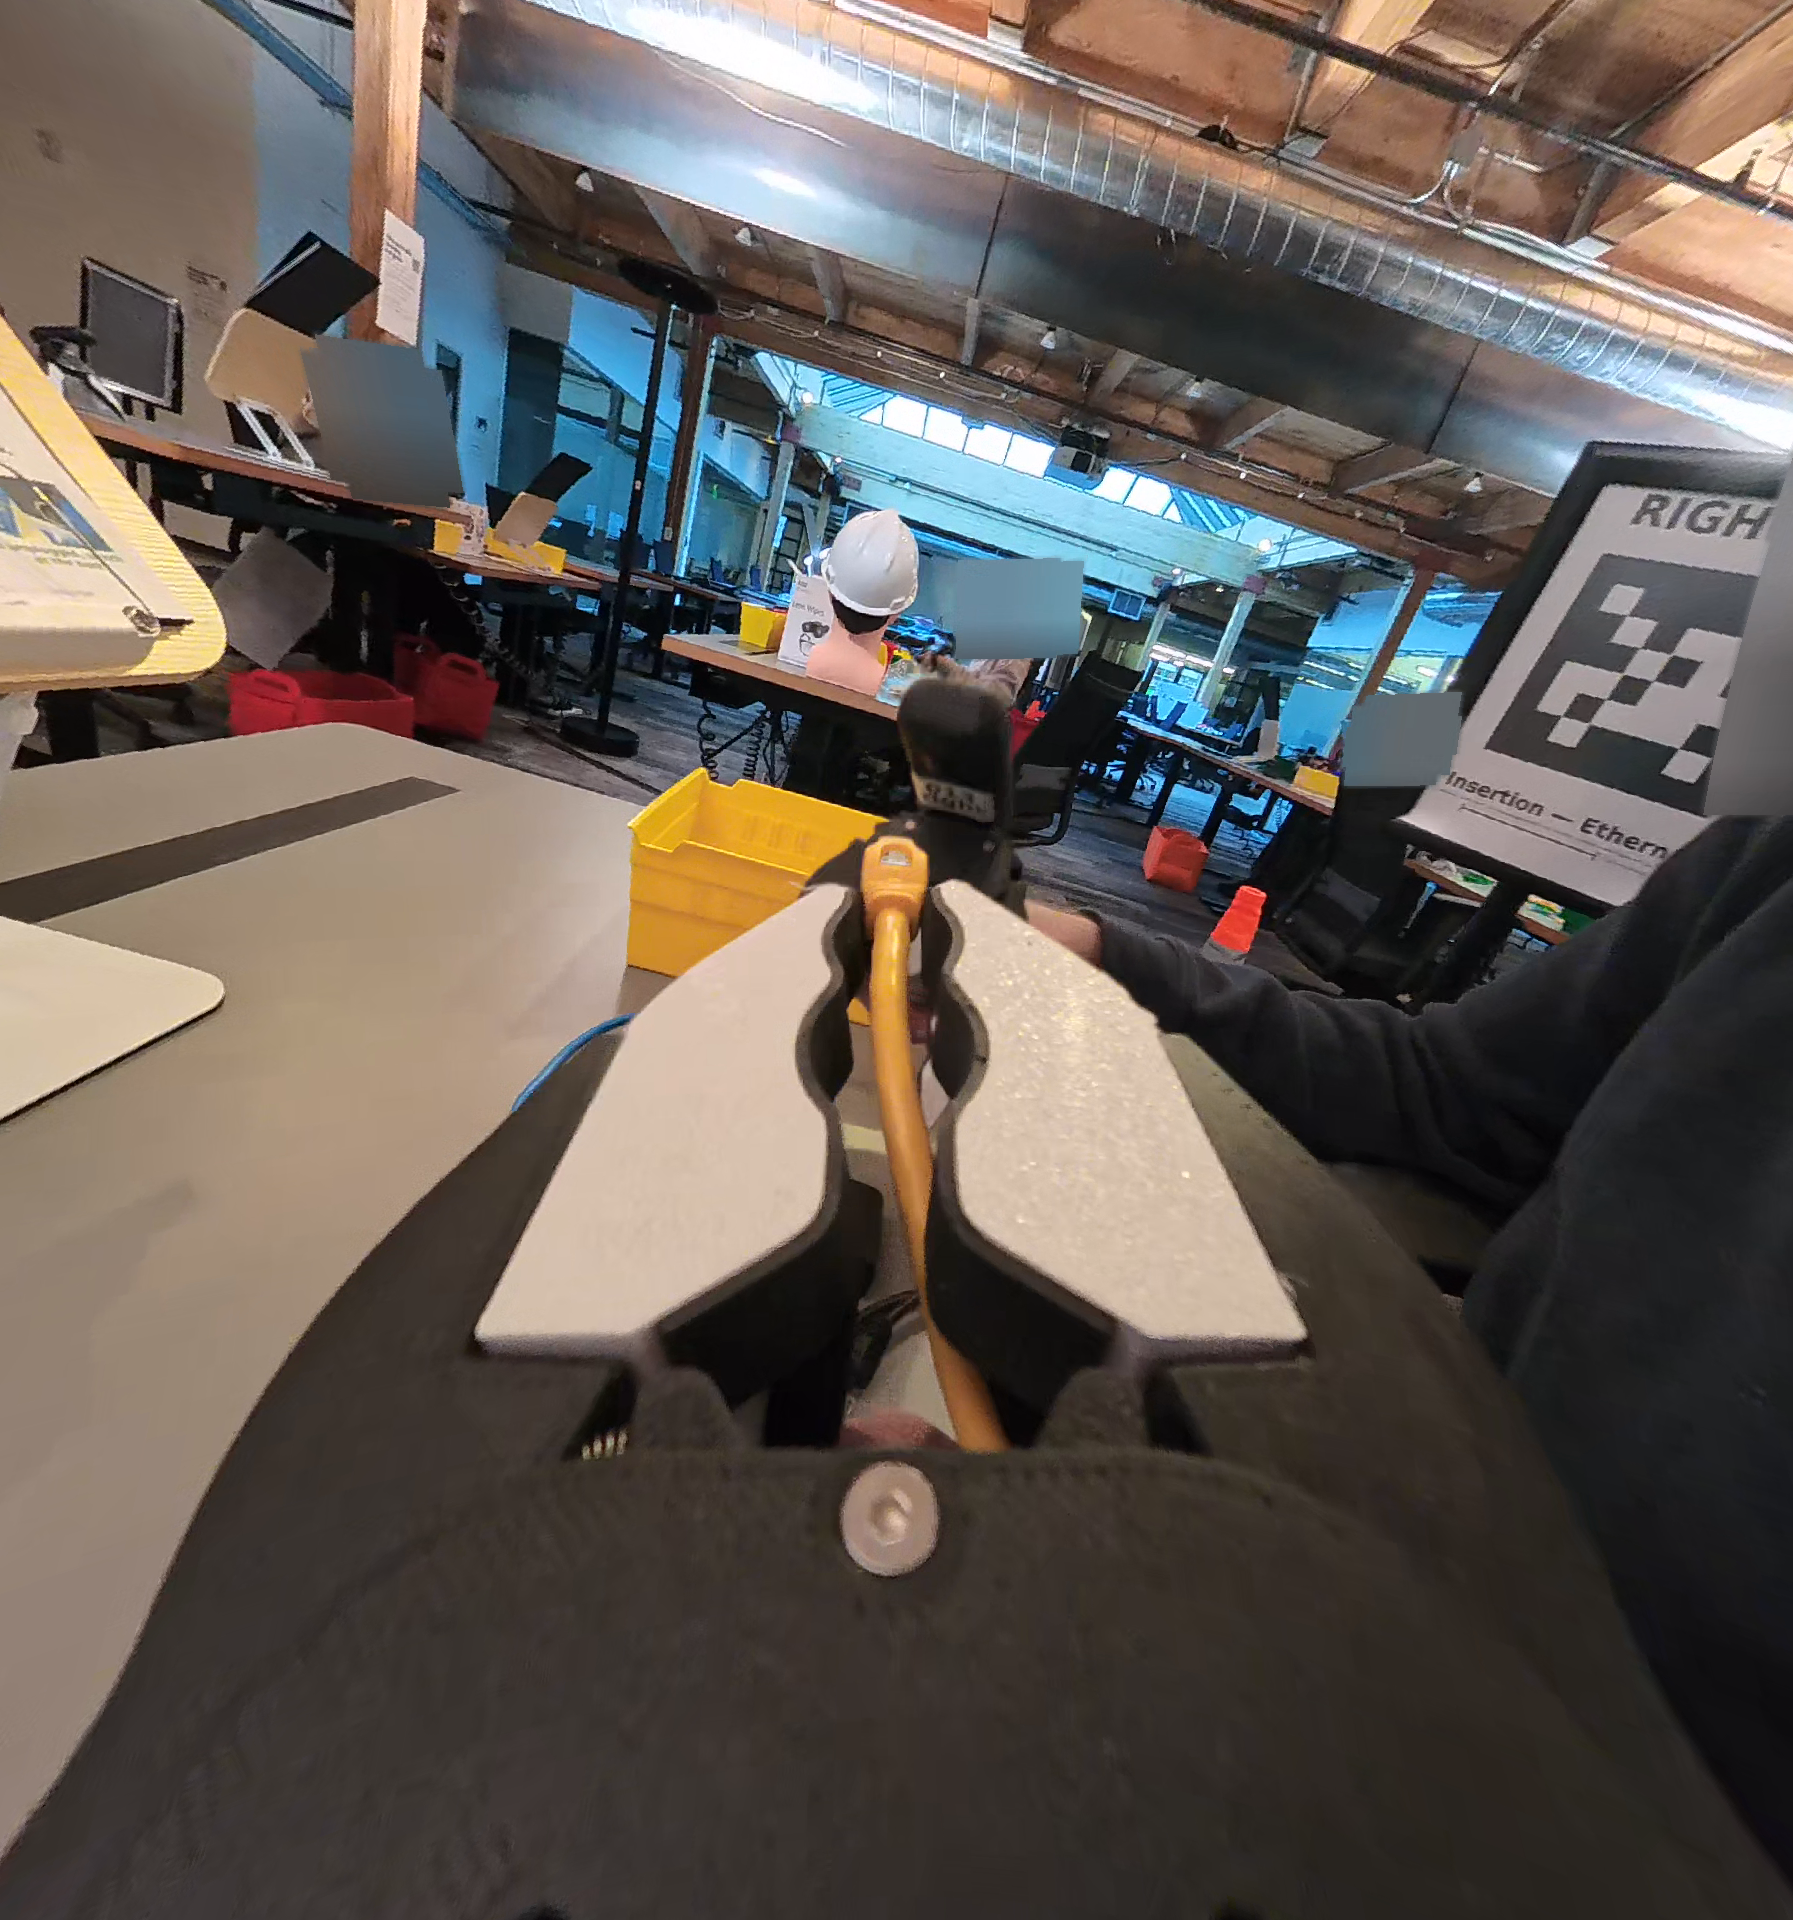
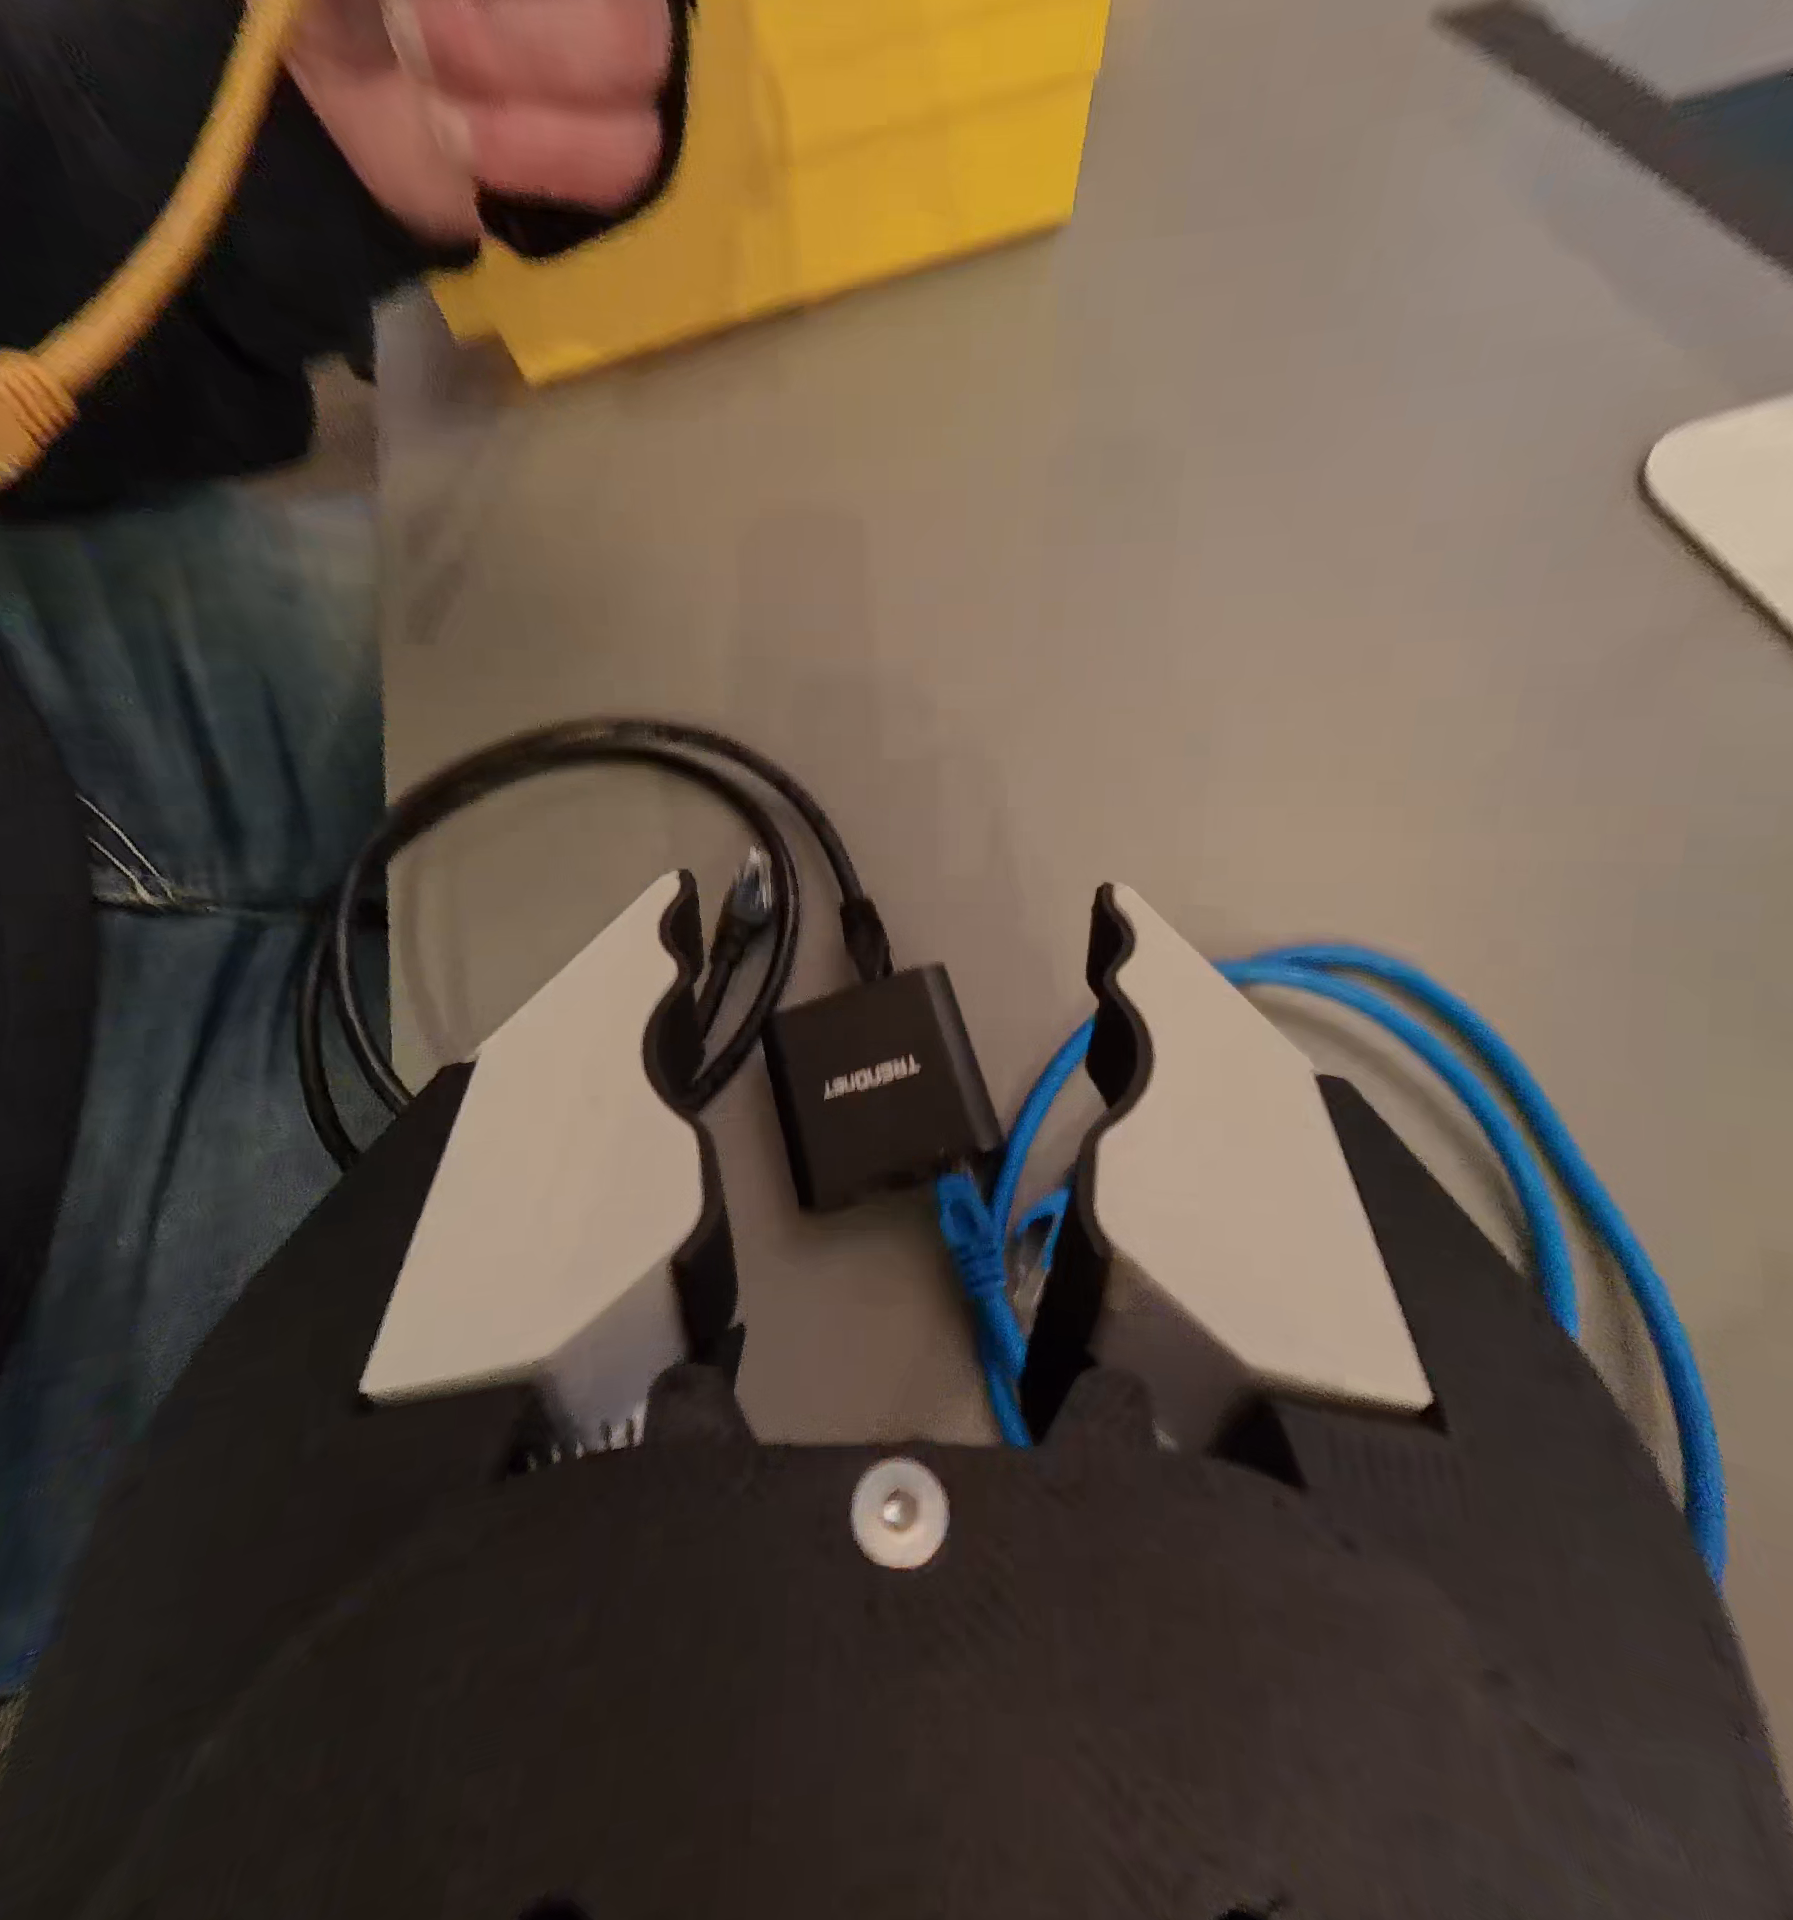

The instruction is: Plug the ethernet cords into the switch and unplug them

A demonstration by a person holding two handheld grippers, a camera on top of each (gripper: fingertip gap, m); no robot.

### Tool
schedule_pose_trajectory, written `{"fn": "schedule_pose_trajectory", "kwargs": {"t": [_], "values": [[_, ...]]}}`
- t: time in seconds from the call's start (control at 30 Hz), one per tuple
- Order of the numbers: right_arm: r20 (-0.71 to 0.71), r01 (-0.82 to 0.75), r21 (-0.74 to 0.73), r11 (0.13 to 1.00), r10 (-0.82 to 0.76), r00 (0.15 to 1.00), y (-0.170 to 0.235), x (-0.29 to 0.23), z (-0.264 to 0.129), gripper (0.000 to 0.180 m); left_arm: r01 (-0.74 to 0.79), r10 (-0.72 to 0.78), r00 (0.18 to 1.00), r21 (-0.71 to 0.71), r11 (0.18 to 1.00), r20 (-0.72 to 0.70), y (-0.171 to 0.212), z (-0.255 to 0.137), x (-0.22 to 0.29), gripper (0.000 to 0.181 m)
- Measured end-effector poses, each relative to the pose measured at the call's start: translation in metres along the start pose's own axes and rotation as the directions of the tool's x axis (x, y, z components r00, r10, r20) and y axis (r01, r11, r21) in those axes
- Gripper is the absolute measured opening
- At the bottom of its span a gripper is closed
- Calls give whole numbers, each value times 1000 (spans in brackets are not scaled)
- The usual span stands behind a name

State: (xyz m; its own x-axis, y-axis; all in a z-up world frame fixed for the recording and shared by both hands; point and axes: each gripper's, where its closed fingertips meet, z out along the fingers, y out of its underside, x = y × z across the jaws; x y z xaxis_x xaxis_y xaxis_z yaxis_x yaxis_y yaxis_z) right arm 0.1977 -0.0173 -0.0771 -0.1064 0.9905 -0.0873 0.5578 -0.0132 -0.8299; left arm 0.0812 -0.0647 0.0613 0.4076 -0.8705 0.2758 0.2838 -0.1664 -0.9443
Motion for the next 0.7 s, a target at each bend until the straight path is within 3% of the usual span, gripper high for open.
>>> {"fn": "schedule_pose_trajectory", "kwargs": {"t": [0.17,0.3,0.5,0.7], "values": [[-9,10,-56,998,-11,1000,25,-10,4,86,7,-7,1000,22,1000,-27,3,-7,10,10],[-62,25,-152,988,-35,998,51,-5,4,85,11,-10,999,30,999,-35,8,-9,14,10],[-110,119,-231,966,-148,983,73,5,9,80,30,-24,996,69,997,-83,9,-7,21,10],[-32,155,-245,957,-168,985,84,-1,18,68,47,-36,992,88,995,-121,14,-3,20,10]]}}
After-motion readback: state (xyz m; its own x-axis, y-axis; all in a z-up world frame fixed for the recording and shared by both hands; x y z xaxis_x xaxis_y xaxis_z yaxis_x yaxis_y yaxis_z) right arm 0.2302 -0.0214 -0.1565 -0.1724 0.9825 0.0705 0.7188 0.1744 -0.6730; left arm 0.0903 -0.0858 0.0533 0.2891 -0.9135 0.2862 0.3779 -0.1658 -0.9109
